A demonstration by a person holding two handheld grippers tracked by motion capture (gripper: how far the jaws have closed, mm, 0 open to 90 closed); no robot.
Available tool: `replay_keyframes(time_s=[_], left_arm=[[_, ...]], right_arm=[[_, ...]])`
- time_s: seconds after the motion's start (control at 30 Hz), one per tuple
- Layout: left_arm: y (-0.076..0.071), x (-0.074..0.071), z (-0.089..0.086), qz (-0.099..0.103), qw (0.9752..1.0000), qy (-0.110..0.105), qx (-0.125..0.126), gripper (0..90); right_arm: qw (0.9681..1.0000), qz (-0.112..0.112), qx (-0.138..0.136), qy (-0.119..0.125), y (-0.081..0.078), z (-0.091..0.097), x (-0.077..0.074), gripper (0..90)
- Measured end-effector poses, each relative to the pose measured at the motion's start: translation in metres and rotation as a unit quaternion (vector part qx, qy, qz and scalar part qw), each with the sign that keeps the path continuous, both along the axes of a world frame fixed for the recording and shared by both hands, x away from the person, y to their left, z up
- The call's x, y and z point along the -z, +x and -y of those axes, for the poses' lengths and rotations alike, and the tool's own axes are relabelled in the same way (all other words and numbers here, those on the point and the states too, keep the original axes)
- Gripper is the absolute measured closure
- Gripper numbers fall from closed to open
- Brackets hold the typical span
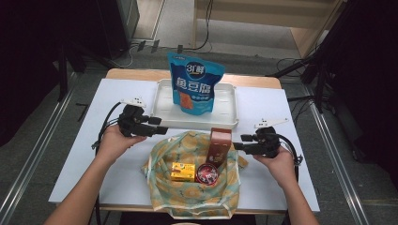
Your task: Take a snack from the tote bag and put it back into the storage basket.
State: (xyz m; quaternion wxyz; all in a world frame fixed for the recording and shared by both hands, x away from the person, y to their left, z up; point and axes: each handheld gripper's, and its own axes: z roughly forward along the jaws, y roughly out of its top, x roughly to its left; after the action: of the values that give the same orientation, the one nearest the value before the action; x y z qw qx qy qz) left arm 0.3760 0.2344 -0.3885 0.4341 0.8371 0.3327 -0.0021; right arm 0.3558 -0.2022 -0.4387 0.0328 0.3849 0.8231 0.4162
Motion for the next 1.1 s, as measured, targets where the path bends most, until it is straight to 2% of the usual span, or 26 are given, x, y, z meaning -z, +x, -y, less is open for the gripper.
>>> replay_keyframes(time_s=[0.27,0.37,0.73,0.93,1.1], left_arm=[[-0.013,0.005,-0.002,-0.003,1.0,0.002,0.003,40.1],[-0.018,0.007,-0.004,-0.005,0.9999,0.009,0.003,40.0],[-0.025,0.009,-0.007,-0.004,1.0,-0.002,0.003,40.0],[-0.026,0.008,-0.007,-0.002,1.0,-0.004,0.006,39.9],[-0.026,0.007,-0.009,0.001,1.0,-0.006,0.002,39.9]], right_arm=[[1.0,0.004,-0.004,0.002,-0.003,0.003,-0.004,46.2],[1.0,0.003,-0.004,-0.007,-0.005,0.004,-0.009,46.9],[0.9996,0.025,-0.01,-0.01,-0.017,0.011,-0.028,46.9],[0.9993,0.027,-0.023,-0.01,-0.024,0.011,-0.039,47.5],[0.9978,0.035,-0.054,-0.015,-0.03,0.004,-0.05,47.8]])
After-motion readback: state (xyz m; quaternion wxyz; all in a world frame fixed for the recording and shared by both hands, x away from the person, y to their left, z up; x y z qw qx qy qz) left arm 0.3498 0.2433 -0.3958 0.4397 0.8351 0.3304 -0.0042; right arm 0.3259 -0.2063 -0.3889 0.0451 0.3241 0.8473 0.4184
